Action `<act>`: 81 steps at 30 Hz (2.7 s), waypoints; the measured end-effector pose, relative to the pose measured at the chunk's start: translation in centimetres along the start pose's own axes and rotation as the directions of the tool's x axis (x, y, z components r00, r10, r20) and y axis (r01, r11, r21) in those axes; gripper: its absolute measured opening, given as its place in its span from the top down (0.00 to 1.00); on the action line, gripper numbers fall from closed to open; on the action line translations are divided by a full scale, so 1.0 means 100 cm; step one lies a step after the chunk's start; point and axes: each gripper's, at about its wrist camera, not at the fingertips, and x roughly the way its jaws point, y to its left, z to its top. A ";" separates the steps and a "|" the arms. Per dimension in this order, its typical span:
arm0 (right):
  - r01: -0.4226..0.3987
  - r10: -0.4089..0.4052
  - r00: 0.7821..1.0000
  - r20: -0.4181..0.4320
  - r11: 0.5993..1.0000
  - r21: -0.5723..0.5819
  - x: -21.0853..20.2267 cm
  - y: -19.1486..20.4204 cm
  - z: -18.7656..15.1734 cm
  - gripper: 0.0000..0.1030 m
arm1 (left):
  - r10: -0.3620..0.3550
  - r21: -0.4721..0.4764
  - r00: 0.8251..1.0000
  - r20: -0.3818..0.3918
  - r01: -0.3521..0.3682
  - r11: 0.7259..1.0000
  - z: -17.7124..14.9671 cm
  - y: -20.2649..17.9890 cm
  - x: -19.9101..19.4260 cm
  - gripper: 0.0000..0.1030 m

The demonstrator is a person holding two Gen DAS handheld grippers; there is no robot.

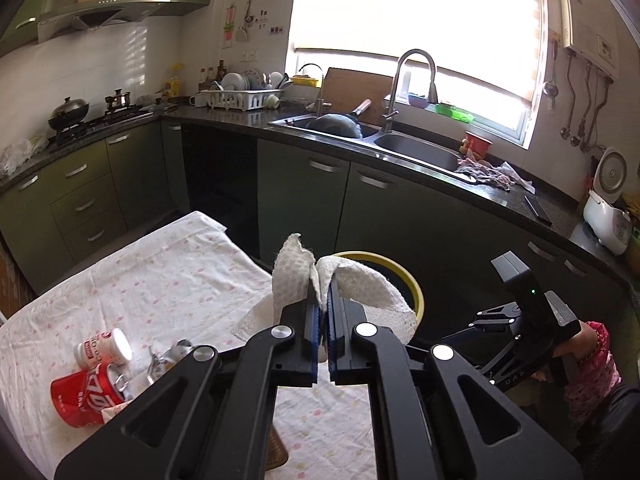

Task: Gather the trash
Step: 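Carry the tissue with the left gripper over the bin and release, then grasp the brown plastic tray with the right gripper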

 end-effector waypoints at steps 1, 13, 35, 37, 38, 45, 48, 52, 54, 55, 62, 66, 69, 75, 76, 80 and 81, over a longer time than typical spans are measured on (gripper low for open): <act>0.003 -0.003 1.000 0.008 1.000 0.014 -0.003 -0.006 -0.003 0.27 | -0.013 0.008 1.000 -0.003 0.013 1.000 0.005 -0.007 0.008 0.96; -0.024 0.014 0.998 0.065 0.987 0.157 -0.019 -0.071 -0.036 0.26 | -0.084 0.041 0.989 -0.123 0.089 0.995 0.041 -0.064 0.158 0.96; -0.028 0.025 0.999 0.028 0.993 0.114 -0.002 -0.053 -0.028 0.23 | 0.094 -0.020 0.996 0.000 -0.094 0.995 0.006 -0.031 0.074 0.10; -0.026 0.026 1.000 0.008 0.997 0.073 0.004 -0.036 -0.019 0.23 | 0.142 -0.055 0.989 0.029 -0.140 0.989 -0.003 -0.013 0.040 0.09; -0.028 0.028 1.000 -0.003 0.998 0.051 0.009 -0.027 -0.014 0.23 | 0.166 -0.078 0.985 0.040 -0.162 0.984 -0.009 -0.004 0.025 0.08; -0.044 0.032 0.996 -0.080 0.986 -0.162 0.044 0.052 0.027 0.23 | 0.380 -0.206 0.925 0.019 -0.368 0.907 -0.077 0.062 -0.060 0.06; -0.051 0.028 0.994 -0.105 0.973 -0.224 0.062 0.083 0.047 0.23 | 0.464 -0.269 0.886 0.001 -0.447 0.853 -0.108 0.086 -0.089 0.05; -0.053 0.022 0.992 -0.123 0.964 -0.260 0.087 0.118 0.070 0.27 | 0.513 -0.345 0.858 -0.020 -0.487 0.802 -0.144 0.112 -0.118 0.05; -0.044 0.008 0.991 -0.131 0.962 -0.271 0.097 0.133 0.080 0.31 | 0.511 -0.371 0.859 -0.027 -0.483 0.793 -0.157 0.123 -0.127 0.05; -0.040 0.001 0.991 -0.137 0.960 -0.279 0.101 0.139 0.084 0.32 | 0.509 -0.379 0.860 -0.031 -0.482 0.790 -0.162 0.127 -0.129 0.05; 0.031 -0.096 0.981 -0.170 0.936 -0.351 0.133 0.174 0.106 0.49 | 0.481 -0.393 0.876 -0.026 -0.451 0.801 -0.178 0.133 -0.131 0.05; 0.053 -0.143 0.972 -0.187 0.907 -0.418 0.148 0.188 0.117 0.53 | 0.471 -0.386 0.882 -0.029 -0.444 0.808 -0.180 0.131 -0.128 0.05; 0.059 -0.172 0.961 -0.215 0.891 -0.450 0.160 0.192 0.123 0.61 | 0.468 -0.391 0.883 -0.030 -0.441 0.808 -0.182 0.132 -0.129 0.05; 0.029 -0.167 0.949 -0.267 0.891 -0.453 0.175 0.189 0.125 0.73 | 0.463 -0.394 0.886 -0.036 -0.438 0.808 -0.182 0.132 -0.127 0.05; 0.025 -0.164 0.949 -0.271 0.892 -0.451 0.176 0.188 0.124 0.81 | 0.461 -0.393 0.887 -0.038 -0.437 0.809 -0.181 0.132 -0.125 0.05; 0.023 -0.153 0.955 -0.255 0.893 -0.449 0.171 0.184 0.122 0.95 | 0.452 -0.388 0.891 -0.044 -0.433 0.814 -0.181 0.131 -0.121 0.05; 0.022 -0.149 0.956 -0.251 0.895 -0.446 0.168 0.182 0.122 0.95 | 0.451 -0.386 0.892 -0.044 -0.431 0.816 -0.181 0.129 -0.120 0.05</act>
